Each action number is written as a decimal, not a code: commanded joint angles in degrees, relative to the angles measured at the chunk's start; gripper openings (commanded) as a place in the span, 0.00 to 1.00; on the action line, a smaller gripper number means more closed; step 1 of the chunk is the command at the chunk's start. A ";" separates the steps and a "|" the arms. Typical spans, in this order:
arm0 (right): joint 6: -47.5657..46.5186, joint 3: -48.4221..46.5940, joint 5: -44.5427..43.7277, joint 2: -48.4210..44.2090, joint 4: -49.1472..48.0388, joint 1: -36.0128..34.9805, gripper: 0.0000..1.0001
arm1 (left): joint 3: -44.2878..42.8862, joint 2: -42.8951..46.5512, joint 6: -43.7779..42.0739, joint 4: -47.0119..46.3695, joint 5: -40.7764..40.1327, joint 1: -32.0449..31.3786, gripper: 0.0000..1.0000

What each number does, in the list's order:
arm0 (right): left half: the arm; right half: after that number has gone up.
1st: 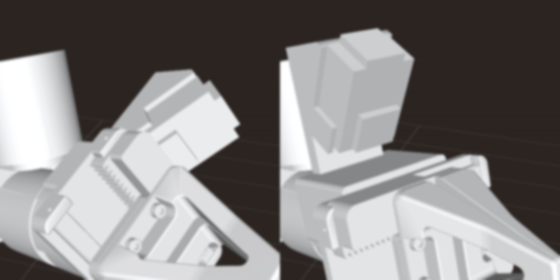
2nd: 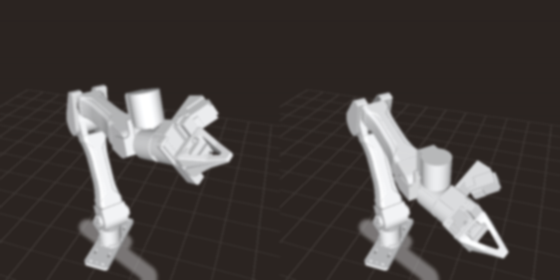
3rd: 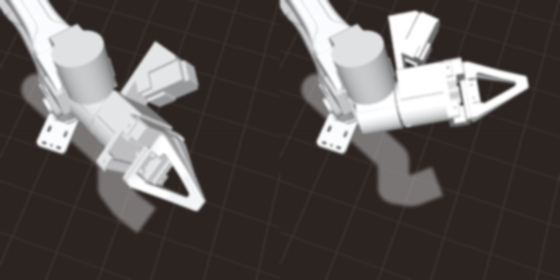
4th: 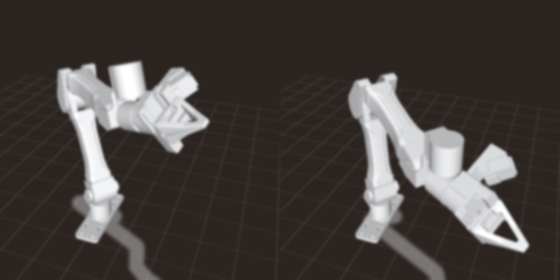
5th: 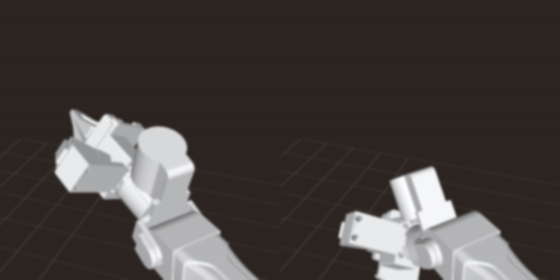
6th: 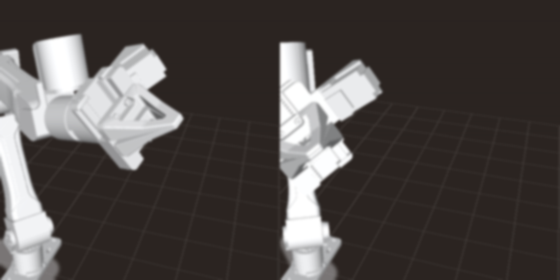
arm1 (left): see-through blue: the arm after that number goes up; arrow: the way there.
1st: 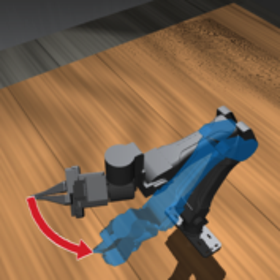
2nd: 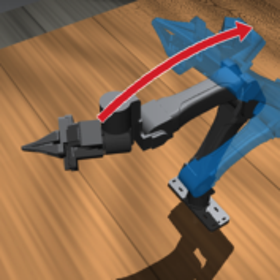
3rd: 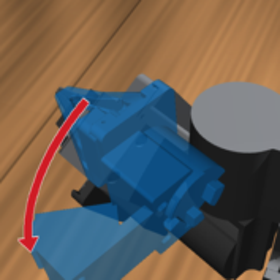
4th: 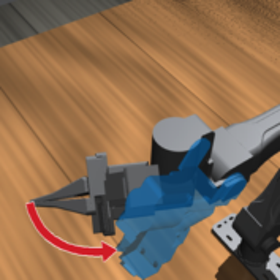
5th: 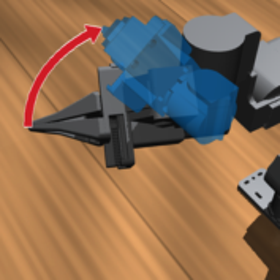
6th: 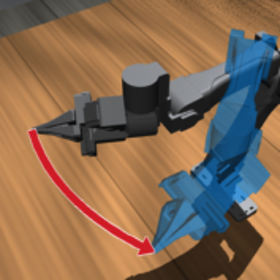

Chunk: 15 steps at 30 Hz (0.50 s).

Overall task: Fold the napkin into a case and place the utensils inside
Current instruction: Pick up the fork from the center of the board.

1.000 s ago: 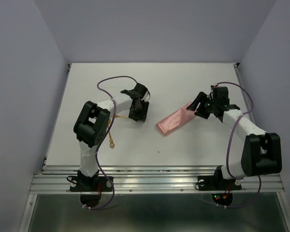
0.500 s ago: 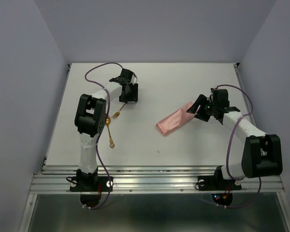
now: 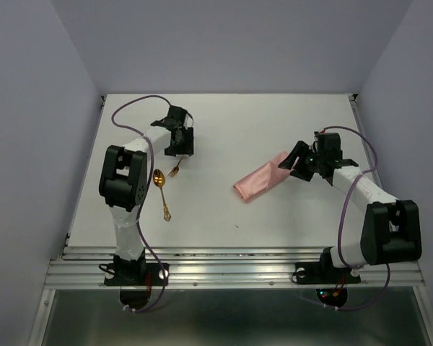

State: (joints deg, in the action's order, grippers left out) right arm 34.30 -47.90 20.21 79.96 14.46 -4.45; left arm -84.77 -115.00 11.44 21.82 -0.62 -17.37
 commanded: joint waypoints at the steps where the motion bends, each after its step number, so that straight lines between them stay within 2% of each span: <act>1: -0.03 -0.62 0.80 0.02 -2.15 0.32 0.65 | 1.71 1.98 -0.37 -0.64 -3.32 0.31 0.67; 6: 0.06 -0.35 0.89 -0.25 -2.15 0.32 0.66 | 1.45 -1.27 -1.25 -0.91 -1.58 1.72 0.55; 7: 0.06 -0.35 0.89 -0.25 -2.15 0.32 0.66 | 1.28 -1.98 -1.59 -0.73 -0.79 1.81 0.47; 8: -0.03 -0.27 0.80 -0.33 -2.15 0.32 0.65 | 1.28 -2.24 -1.69 -0.73 -0.26 1.81 0.45; 9: 0.06 -0.18 0.80 -0.42 -2.15 0.32 0.65 | 1.28 -2.59 -1.77 -0.56 0.27 1.81 0.37; 14: 0.06 -0.18 0.80 -0.51 -2.07 0.32 0.66 | 2.15 -3.39 -1.95 0.06 0.27 1.81 0.33; 15: 0.06 -0.26 0.71 -0.60 -2.07 0.32 0.66 | 2.24 -3.48 -1.95 -0.03 0.27 1.72 0.26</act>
State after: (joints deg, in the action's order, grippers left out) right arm 34.30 -47.90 20.40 79.96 14.44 -4.45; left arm -83.29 -116.99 10.33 20.69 -1.08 -15.86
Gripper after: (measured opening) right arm 0.655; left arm 0.338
